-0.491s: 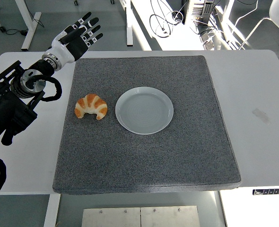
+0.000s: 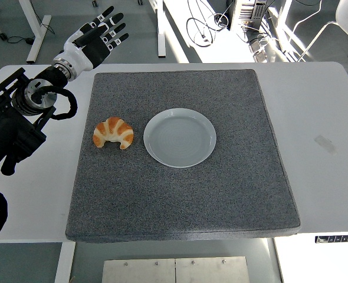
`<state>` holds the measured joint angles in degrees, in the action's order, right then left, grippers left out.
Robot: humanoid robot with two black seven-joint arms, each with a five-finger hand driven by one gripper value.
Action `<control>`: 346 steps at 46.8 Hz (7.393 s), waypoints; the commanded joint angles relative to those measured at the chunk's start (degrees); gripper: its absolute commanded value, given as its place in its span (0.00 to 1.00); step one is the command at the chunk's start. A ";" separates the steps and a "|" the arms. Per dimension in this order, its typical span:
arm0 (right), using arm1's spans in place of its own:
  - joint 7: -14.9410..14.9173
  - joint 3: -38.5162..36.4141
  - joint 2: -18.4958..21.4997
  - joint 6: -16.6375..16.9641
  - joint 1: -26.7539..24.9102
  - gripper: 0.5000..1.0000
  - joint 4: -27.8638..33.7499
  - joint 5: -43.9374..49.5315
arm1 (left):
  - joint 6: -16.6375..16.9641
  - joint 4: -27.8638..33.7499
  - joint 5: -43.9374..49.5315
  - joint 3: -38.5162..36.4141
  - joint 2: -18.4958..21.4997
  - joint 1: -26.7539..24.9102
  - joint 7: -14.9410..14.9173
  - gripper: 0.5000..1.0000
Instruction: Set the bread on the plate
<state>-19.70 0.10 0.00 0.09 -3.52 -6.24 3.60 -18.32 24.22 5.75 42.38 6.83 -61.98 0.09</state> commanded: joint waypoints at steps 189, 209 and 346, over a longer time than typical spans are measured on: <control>0.01 -0.02 0.00 0.00 0.00 1.00 0.00 0.00 | 19.90 32.56 -68.59 -42.20 26.48 2.39 19.42 0.95; 0.01 0.07 0.00 0.00 0.00 1.00 0.00 0.00 | 22.54 29.22 -68.41 -43.43 22.96 2.48 19.42 0.94; 0.01 -0.02 0.00 0.00 0.00 1.00 0.00 0.00 | 21.40 20.26 -67.27 -48.62 1.52 -15.63 22.94 0.00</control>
<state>-19.69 0.13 0.00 0.09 -3.52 -6.24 3.60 3.07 45.68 -61.58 -6.23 10.03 -77.70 23.04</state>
